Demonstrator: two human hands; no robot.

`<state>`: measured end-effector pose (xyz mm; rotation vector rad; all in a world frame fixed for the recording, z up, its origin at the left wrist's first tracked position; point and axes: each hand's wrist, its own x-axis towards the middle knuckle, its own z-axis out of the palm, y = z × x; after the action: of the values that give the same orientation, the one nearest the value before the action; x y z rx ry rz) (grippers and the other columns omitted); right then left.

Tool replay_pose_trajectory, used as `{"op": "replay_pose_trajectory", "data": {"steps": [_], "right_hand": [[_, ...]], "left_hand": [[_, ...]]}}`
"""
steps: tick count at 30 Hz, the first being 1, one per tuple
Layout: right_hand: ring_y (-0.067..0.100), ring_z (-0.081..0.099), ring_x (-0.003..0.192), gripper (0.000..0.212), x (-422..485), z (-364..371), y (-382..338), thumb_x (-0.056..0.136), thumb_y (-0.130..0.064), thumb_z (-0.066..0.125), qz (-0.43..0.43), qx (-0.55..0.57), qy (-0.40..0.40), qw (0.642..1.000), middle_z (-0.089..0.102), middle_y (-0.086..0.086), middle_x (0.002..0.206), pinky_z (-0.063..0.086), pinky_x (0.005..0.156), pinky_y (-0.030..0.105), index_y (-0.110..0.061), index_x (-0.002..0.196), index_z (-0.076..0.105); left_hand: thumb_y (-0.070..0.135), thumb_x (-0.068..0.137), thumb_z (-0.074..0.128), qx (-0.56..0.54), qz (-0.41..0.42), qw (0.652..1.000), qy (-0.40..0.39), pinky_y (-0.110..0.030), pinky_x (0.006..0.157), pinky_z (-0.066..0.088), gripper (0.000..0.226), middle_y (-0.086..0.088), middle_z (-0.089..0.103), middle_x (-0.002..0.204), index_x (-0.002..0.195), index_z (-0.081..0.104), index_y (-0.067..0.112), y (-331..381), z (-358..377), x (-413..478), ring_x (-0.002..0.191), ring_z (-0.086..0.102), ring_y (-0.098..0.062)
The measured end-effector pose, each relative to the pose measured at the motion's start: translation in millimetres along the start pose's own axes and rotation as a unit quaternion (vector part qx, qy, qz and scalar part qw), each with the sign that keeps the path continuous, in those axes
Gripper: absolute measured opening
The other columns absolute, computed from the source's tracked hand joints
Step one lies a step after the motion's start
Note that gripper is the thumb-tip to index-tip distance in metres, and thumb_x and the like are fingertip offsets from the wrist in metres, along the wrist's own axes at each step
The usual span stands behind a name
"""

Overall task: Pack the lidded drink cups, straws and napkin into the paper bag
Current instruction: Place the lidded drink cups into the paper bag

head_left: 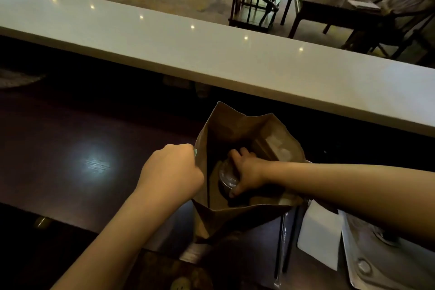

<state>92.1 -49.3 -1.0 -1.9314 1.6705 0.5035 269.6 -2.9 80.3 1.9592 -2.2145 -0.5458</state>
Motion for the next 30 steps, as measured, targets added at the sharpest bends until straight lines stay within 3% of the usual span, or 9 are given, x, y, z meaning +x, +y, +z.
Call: {"op": "replay_pose_trajectory", "data": {"steps": [6, 14, 17, 24, 30], "right_hand": [[0.033, 0.029, 0.134, 0.107, 8, 15, -4, 0.066, -0.041, 0.079, -0.002, 0.052, 0.027, 0.998, 0.024, 0.013, 0.148, 0.04, 0.105, 0.044, -0.02, 0.146, 0.012], [0.033, 0.028, 0.136, 0.111, 20, 31, -18, 0.064, -0.043, 0.081, -0.001, 0.093, 0.04, 0.995, 0.022, 0.013, 0.149, 0.035, 0.107, 0.042, -0.02, 0.147, 0.01], [0.035, 0.029, 0.135, 0.112, 20, 34, -20, 0.061, -0.045, 0.082, -0.003, 0.08, 0.039, 0.996, 0.021, 0.014, 0.148, 0.035, 0.107, 0.044, -0.022, 0.146, 0.011], [0.036, 0.026, 0.139, 0.118, 22, 33, -20, 0.059, -0.047, 0.082, 0.005, 0.109, 0.017, 0.994, 0.017, 0.014, 0.152, 0.034, 0.109, 0.046, -0.027, 0.147, 0.006], [0.036, 0.028, 0.139, 0.116, 5, 3, -16, 0.064, -0.046, 0.08, 0.007, 0.084, -0.016, 0.996, 0.009, 0.013, 0.155, 0.038, 0.109, 0.044, -0.025, 0.149, 0.002]], "left_hand": [[0.019, 0.088, 0.044, -0.001, -0.019, 1.0, -0.008, -0.021, 0.045, 0.024, 0.013, 0.005, 0.045, 0.063, 0.075, 0.043, 0.018, -8, 3, 3, 0.054, 0.039, -0.008], [0.02, 0.086, 0.043, 0.01, -0.021, 1.0, -0.004, -0.025, 0.048, 0.027, 0.022, 0.002, 0.046, 0.063, 0.066, 0.036, 0.018, -16, 5, 8, 0.065, 0.048, -0.02], [0.018, 0.085, 0.043, -0.002, -0.017, 1.0, -0.007, -0.025, 0.047, 0.027, 0.024, 0.001, 0.047, 0.061, 0.062, 0.035, 0.018, -17, 6, 9, 0.061, 0.047, -0.02], [0.019, 0.086, 0.042, -0.025, -0.018, 0.999, -0.02, -0.027, 0.048, 0.032, 0.013, -0.001, 0.05, 0.065, 0.074, 0.044, 0.014, -14, 10, 8, 0.067, 0.053, -0.023], [0.02, 0.085, 0.042, -0.045, -0.011, 0.999, -0.029, -0.029, 0.05, 0.034, 0.026, -0.001, 0.049, 0.062, 0.06, 0.035, 0.02, -9, 6, 9, 0.064, 0.053, -0.023]]}}
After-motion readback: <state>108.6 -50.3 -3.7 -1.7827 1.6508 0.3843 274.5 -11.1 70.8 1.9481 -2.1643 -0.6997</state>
